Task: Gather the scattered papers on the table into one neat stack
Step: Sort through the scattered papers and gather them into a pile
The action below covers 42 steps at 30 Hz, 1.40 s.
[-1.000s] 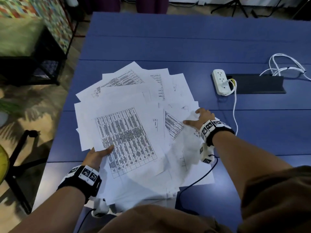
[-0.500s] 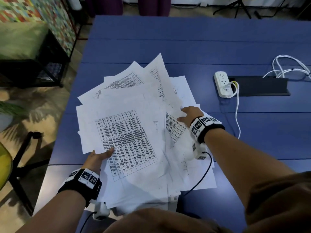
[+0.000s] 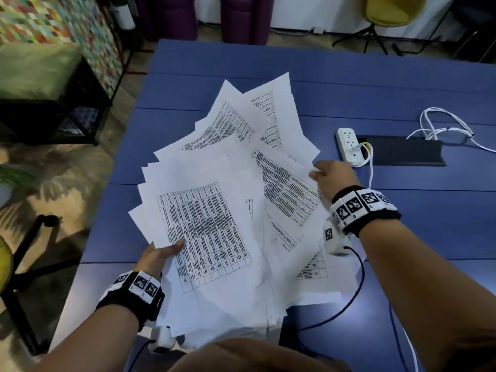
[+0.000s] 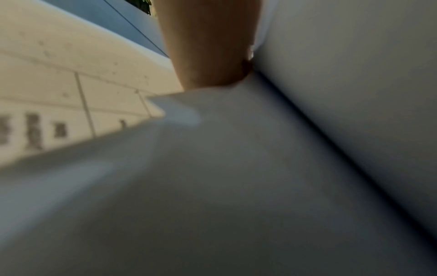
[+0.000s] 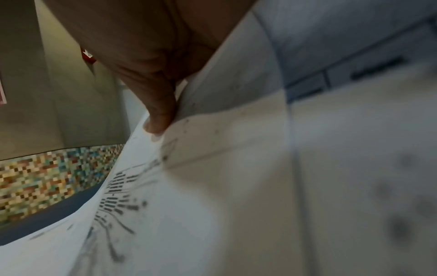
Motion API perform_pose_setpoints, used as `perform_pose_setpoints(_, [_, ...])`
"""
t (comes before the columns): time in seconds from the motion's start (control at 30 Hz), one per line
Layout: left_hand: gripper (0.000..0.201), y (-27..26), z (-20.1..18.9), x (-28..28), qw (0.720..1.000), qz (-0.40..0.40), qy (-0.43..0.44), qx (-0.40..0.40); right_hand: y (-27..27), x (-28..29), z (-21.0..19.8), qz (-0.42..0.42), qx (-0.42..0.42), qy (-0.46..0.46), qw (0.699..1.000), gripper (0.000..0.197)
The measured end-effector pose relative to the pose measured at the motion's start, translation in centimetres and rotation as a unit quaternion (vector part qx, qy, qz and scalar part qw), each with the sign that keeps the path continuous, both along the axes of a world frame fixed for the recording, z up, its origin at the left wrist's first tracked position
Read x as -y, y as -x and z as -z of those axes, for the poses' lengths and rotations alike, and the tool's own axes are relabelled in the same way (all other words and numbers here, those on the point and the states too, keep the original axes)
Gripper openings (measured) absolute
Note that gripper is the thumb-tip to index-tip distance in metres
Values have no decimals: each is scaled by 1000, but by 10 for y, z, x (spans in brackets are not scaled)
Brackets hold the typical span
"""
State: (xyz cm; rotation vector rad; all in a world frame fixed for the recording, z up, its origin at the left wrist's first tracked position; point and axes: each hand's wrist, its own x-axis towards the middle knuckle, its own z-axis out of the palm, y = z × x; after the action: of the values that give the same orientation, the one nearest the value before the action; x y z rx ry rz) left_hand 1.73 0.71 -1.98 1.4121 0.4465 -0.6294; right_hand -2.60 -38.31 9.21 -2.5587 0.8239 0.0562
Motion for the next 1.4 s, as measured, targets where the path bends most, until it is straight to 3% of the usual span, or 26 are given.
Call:
perform_pose_setpoints(0.1, [52, 1, 1, -2, 1000, 4, -7, 12, 6, 2, 2, 4, -12, -5, 1000, 13])
perform_pose_setpoints(0.23, [51, 4, 0, -4, 1000, 7, 5, 24, 16, 6, 20, 27, -111, 5, 993, 40])
perform_pose_setpoints(0.37, [50, -1, 0, -10, 999, -5, 0, 39, 27, 13, 50, 20, -227, 11, 974, 47])
perform_pose_setpoints(0.57, [67, -11, 8, -13, 998, -20, -14, 65, 22, 14, 68, 100, -160, 62, 980, 47])
perform_pose_setpoints(0.6, [73, -13, 10, -12, 997, -20, -18, 70, 15, 10, 70, 86, -140, 42, 986, 47])
perform_pose_setpoints(0.67, [104, -18, 18, -9, 997, -25, -33, 66, 0, 0, 73, 67, -113, -5, 991, 47])
perform_pose_setpoints(0.73, [130, -21, 18, -3, 996, -28, -47, 65, -9, -9, 76, 77, -121, -18, 990, 59])
perform_pose_setpoints(0.8, [118, -25, 18, 5, 996, -35, -67, 49, -15, -14, 79, 90, -150, -4, 985, 75])
perform_pose_setpoints(0.87, [97, -26, 25, 4, 995, -45, -65, 54, -20, -16, 81, 104, -150, -54, 982, 87])
perform_pose_setpoints(0.97, [100, -22, 29, 2, 994, -45, -77, 61, -21, -18, 81, 81, -174, -147, 970, 93])
perform_pose_setpoints(1.03, [88, -19, 28, 3, 995, -49, -66, 63, -19, -20, 80, 67, -160, -169, 970, 83])
perform_pose_setpoints(1.1, [74, -18, 29, 3, 996, -52, -45, 62, -16, -22, 76, 57, -98, -197, 974, 48])
perform_pose_setpoints(1.17, [76, -16, 29, 4, 996, -52, -29, 59, -11, -20, 67, 47, -54, -205, 976, 24])
perform_pose_setpoints(1.3, [72, -13, 22, 5, 996, -60, -20, 58, 0, -11, 30, 64, 13, -102, 993, 19])
perform_pose_setpoints(1.4, [92, -10, 23, 4, 998, -42, -14, 50, 9, -11, -15, 82, 84, -2, 993, 20])
